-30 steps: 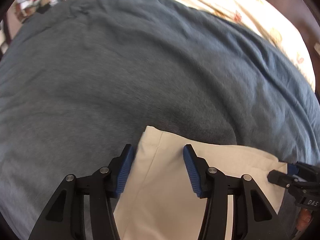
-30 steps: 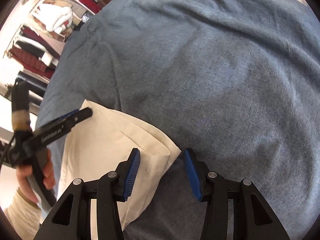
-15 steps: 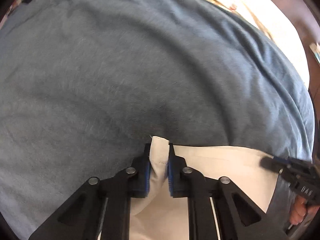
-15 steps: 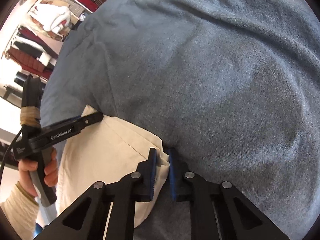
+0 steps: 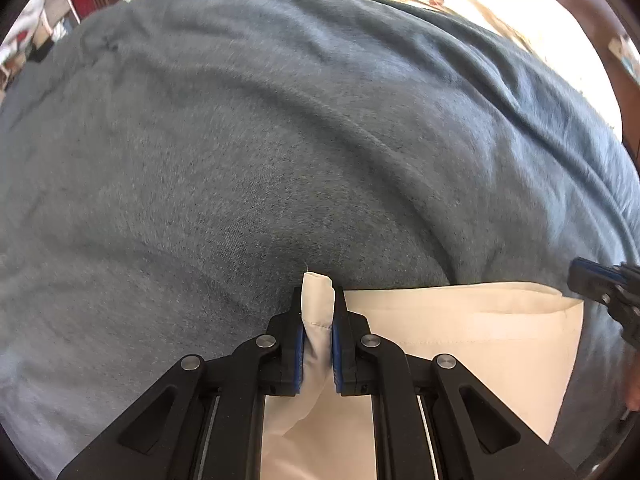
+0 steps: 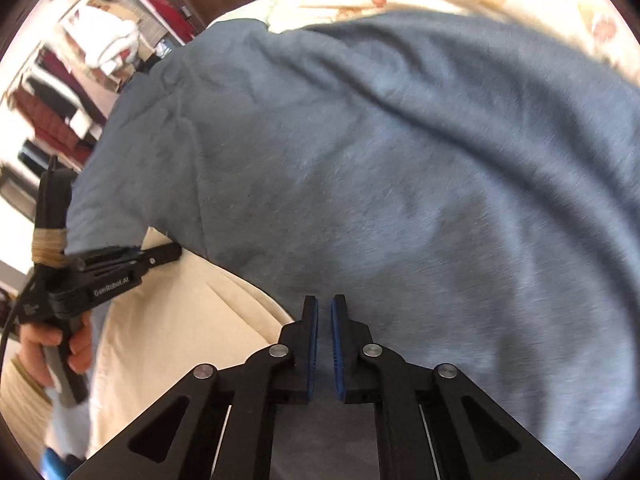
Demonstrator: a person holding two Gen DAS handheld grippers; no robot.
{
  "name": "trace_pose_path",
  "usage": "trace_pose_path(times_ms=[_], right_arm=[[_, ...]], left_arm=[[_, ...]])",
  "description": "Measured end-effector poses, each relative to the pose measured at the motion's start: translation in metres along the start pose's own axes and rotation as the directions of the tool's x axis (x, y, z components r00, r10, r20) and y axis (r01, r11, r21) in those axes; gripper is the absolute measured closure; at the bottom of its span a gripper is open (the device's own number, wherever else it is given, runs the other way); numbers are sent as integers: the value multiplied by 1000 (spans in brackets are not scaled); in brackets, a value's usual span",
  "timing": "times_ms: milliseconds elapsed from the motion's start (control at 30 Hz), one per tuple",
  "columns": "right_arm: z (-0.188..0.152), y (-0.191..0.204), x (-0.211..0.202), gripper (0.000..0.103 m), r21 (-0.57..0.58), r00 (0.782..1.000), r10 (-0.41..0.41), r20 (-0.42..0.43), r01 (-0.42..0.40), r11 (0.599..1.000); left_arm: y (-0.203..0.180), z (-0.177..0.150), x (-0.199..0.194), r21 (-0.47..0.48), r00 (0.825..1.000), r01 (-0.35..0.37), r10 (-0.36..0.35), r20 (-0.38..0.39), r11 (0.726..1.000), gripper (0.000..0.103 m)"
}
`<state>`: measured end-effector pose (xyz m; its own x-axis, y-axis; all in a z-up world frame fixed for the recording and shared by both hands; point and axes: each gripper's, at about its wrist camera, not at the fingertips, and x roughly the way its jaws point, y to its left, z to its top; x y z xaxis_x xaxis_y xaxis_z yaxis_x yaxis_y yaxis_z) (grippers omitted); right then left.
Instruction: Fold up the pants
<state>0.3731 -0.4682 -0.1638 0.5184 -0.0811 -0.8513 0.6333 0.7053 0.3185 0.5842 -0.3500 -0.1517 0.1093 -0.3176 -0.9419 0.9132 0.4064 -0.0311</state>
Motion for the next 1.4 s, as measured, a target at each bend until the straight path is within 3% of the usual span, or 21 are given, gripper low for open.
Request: trace_pose_path(times_ms=[100, 200, 367, 467, 567, 633, 800, 900, 1000, 1267, 1400], right_arm=[[-8, 5, -8, 84, -5, 998, 48, -30, -48, 999], [-15, 3, -12, 67, 49, 995, 87, -51, -85, 995], [-25, -5, -8, 65, 166, 991, 115, -71, -102, 981], [-21, 1, -28, 65, 149, 1000, 5, 29, -9, 989], [-17, 17, -42, 50, 59, 995, -4, 98, -2, 998], [-21, 22, -36, 50, 44, 998, 47, 47, -49, 998], [-29, -1, -2, 51, 190, 986, 155, -56, -142, 971], [-29, -5, 8, 62, 183, 986, 157, -55, -145, 972], [-26, -5, 15, 66, 187, 984, 172, -56, -158, 970], [-22, -1, 29, 75, 180, 983, 170, -67, -156, 971], [-22, 2, 33, 83, 166, 985, 158, -64, -145, 975]], left_arm=[[-22, 0, -5, 6, 1000, -10, 10, 13, 1000, 91], [-26, -2, -7, 29, 1000, -18, 18, 13, 999, 91], [-42, 0, -5, 51, 999, -37, 36, 11, 998, 90], [-47, -2, -9, 72, 999, -39, 38, 14, 997, 90], [-49, -3, -10, 68, 999, -33, 32, 17, 997, 90], [-46, -3, -12, 57, 999, -33, 32, 20, 998, 90], [-33, -7, -14, 31, 999, -26, 25, 27, 999, 90], [-22, -8, -9, 22, 1000, -14, 14, 20, 1000, 85], [-14, -9, -5, 13, 1000, -15, 15, 8, 1000, 76], [1, -7, 14, -8, 999, 41, -42, -33, 999, 72], [5, -7, 15, -37, 995, 89, -90, -37, 995, 91]])
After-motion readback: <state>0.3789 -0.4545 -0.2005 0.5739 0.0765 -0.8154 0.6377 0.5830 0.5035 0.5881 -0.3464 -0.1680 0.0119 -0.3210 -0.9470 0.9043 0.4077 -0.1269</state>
